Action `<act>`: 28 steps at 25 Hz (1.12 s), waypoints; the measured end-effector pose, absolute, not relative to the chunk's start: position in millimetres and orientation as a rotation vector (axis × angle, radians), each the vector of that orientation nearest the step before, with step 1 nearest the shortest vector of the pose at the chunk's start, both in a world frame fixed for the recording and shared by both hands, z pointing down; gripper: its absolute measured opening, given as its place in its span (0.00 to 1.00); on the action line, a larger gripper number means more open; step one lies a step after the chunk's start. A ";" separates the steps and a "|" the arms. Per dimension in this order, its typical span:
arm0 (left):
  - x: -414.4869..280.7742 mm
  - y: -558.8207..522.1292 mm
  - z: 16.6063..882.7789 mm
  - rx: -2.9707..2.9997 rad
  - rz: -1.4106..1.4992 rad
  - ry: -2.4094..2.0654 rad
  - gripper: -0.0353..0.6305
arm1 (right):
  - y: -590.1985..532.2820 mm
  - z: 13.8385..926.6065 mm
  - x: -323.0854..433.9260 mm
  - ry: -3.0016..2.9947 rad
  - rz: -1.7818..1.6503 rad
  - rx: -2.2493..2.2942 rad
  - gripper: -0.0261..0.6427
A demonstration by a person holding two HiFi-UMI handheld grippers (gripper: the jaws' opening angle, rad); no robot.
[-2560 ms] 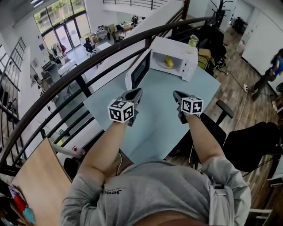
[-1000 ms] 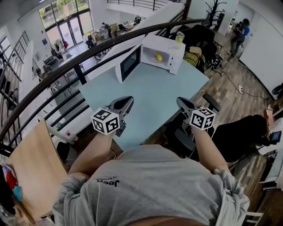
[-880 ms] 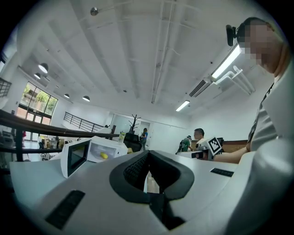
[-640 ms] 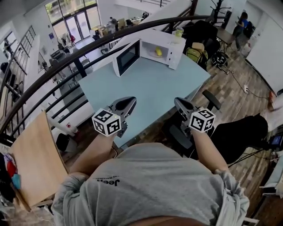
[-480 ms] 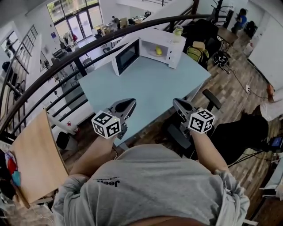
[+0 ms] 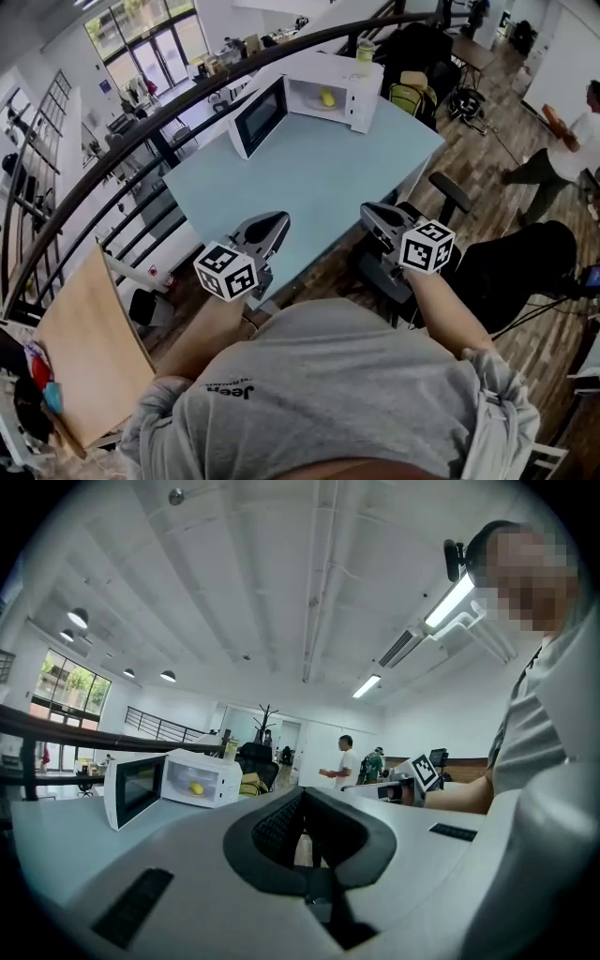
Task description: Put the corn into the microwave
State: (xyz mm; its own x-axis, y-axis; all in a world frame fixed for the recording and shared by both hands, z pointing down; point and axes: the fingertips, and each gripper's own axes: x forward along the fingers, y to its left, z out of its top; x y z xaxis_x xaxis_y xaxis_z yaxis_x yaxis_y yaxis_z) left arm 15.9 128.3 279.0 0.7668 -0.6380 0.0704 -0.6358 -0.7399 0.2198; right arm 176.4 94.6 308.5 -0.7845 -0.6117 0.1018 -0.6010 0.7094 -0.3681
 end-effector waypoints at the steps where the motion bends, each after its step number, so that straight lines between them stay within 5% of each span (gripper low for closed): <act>1: 12.6 127.3 278.0 2.737 -0.013 -0.993 0.08 | 94.7 306.3 174.4 2.874 -0.600 -1.029 0.07; 28: -33.2 109.7 265.2 2.762 -0.061 -0.893 0.08 | 90.4 289.3 139.4 2.868 -0.538 -1.127 0.06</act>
